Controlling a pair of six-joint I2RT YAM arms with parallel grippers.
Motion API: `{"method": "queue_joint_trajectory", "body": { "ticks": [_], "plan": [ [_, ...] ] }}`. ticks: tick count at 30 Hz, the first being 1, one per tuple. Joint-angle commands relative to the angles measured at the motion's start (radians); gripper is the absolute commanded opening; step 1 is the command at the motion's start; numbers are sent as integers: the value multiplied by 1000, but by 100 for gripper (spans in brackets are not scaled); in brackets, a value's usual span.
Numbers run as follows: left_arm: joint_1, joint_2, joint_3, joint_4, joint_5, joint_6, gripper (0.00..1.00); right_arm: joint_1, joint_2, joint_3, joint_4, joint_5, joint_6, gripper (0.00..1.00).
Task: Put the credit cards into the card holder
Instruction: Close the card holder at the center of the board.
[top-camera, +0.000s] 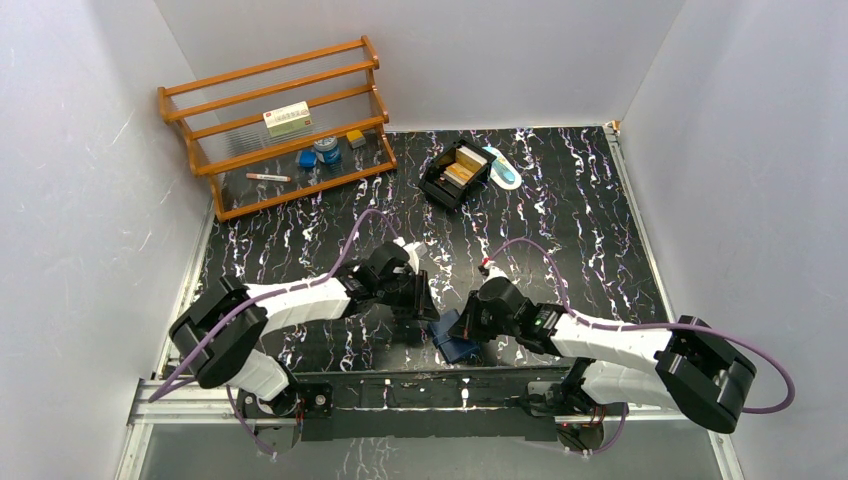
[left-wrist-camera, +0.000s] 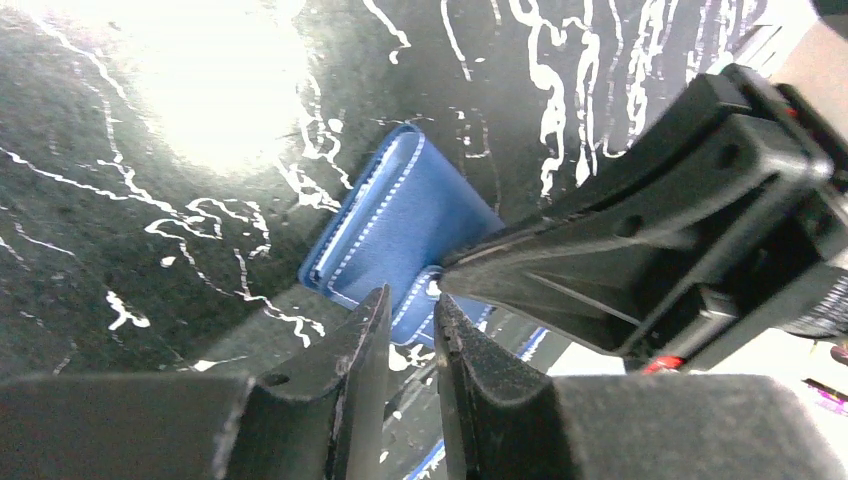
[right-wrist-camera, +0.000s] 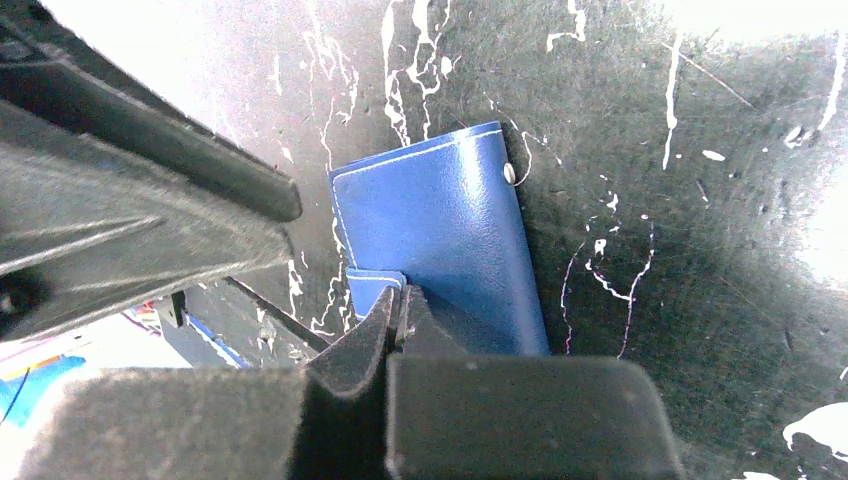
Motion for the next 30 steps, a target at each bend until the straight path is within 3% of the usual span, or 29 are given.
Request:
{"method": "queue_joint_trajectory", "body": {
  "ticks": [1, 9, 18, 30],
  "plan": [
    [-26, -61, -11, -8, 11, -36, 20, -2, 17, -49, -71, 33, -25, 0],
    [-75, 9, -9, 29, 44, -54, 7, -3, 14, -55, -69, 34, -15, 0],
    [-98, 84, -9, 18, 25, -51, 3, -3, 4, -50, -78, 28, -8, 1],
    [-103, 116, -4, -22, -6, -42, 2, -1, 20, 42, -218, 14, -63, 7]
  ]
}}
